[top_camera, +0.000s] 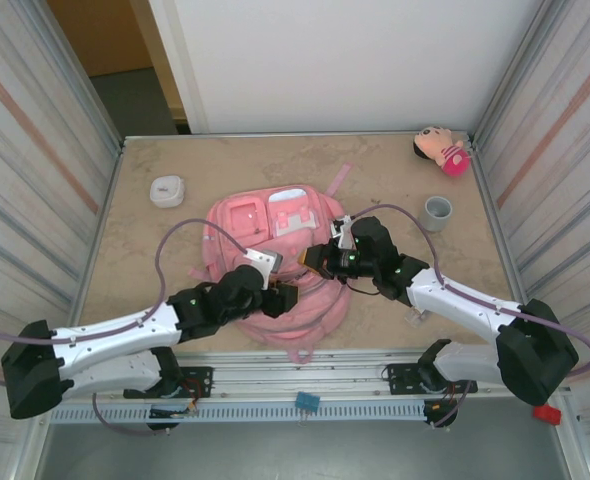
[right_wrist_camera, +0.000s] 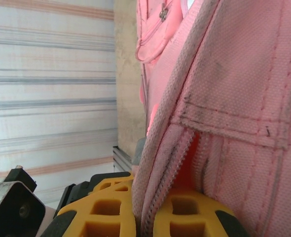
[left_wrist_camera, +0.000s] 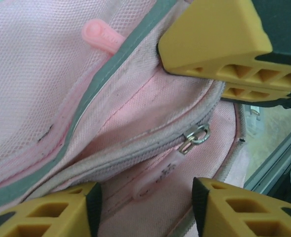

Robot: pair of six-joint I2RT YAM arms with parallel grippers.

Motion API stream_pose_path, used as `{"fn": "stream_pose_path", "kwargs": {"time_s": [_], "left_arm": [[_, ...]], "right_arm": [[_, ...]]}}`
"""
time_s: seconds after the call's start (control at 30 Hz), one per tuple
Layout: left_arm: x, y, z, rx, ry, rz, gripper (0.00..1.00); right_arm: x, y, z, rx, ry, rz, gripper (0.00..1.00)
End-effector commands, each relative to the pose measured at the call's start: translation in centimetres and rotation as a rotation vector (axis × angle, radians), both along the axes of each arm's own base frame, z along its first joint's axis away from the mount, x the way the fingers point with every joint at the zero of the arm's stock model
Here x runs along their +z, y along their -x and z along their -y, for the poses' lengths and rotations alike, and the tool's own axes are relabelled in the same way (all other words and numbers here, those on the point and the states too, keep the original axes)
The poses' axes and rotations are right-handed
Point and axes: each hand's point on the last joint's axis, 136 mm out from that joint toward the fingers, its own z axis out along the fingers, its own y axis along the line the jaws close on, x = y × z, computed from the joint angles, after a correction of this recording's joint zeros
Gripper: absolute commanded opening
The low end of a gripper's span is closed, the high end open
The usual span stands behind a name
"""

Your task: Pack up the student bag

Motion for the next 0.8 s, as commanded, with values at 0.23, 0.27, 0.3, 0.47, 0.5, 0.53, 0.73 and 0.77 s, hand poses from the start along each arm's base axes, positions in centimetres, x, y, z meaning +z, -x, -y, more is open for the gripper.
{"fn": "stream_pose_path", "kwargs": {"time_s": [0.23, 0.27, 0.3, 0.47, 0.5, 0.53, 0.73, 0.77], "left_arm": [[4.9, -2.3, 2.3, -0.003, 0.105, 0.131, 0.34], [4.5, -2.4, 2.0, 0.005, 0.090, 0.134, 0.30], [4.2, -2.4, 1.8, 0.011, 0.080, 0.137, 0.27], [3.0, -2.8, 0.4, 0.061, 0.009, 0.127, 0.02], [2.9, -2.8, 0.1, 0.068, -0.004, 0.125, 0.00], [2.6, -2.7, -0.2, 0.071, -0.022, 0.118, 0.00], [0.4, -1.3, -3.6, 0.108, -0.118, 0.053, 0.00], [0.3, -1.0, -4.3, 0.118, -0.116, 0.050, 0.00]], "right_arm": [[4.9, 2.0, -1.9, 0.115, -0.112, 0.099, 0.00], [5.0, 2.0, -1.8, 0.112, -0.112, 0.101, 0.00], [5.1, 2.0, -1.8, 0.110, -0.113, 0.104, 0.00], [5.0, 1.9, -1.1, 0.113, -0.080, 0.146, 0.00], [4.8, 1.7, -0.8, 0.107, -0.069, 0.145, 0.00], [4.5, 1.3, -0.1, 0.092, -0.055, 0.142, 0.00], [3.8, -2.0, 5.0, -0.009, -0.038, 0.121, 0.00], [3.9, -2.5, 5.8, -0.026, -0.037, 0.123, 0.00]]}}
